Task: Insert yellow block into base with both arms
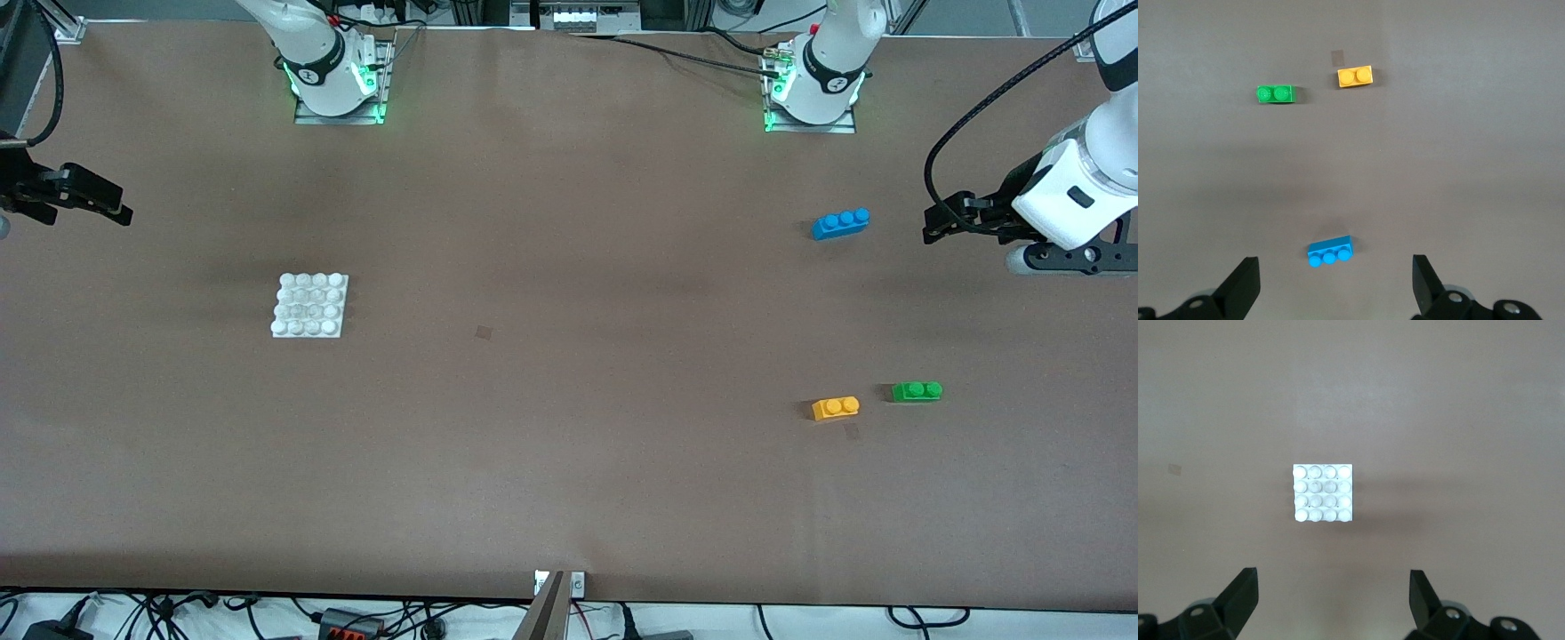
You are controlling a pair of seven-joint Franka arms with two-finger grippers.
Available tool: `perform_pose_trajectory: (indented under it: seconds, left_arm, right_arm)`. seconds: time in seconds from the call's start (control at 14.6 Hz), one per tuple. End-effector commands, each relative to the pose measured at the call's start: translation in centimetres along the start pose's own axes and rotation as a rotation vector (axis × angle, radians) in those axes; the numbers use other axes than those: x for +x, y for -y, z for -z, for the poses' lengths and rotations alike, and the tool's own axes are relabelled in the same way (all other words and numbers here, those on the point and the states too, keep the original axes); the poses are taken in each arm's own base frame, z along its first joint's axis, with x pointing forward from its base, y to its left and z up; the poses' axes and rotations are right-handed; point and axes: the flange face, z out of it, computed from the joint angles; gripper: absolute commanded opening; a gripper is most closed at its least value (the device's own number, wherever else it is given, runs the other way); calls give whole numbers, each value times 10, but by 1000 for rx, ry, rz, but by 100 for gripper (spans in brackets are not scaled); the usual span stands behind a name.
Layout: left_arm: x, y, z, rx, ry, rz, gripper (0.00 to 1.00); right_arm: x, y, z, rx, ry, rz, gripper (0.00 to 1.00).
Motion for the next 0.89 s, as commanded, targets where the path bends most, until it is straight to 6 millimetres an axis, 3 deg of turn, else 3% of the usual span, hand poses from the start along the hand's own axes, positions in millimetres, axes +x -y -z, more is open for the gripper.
perform_pose_trajectory:
  seconds: [0.0, 0.69, 0.82]
  left_arm:
    - [0, 0, 8, -22, -1, -18, 100]
    - [0, -1, 10, -21, -4, -16, 100]
    - [1, 0, 9, -20, -3, -16, 100]
  right_arm:
    - [-1, 2, 3, -7, -10, -12, 100]
    - [-1, 2, 3, -10, -8, -10, 100]
    - [2, 1, -5, -12, 17, 8, 100]
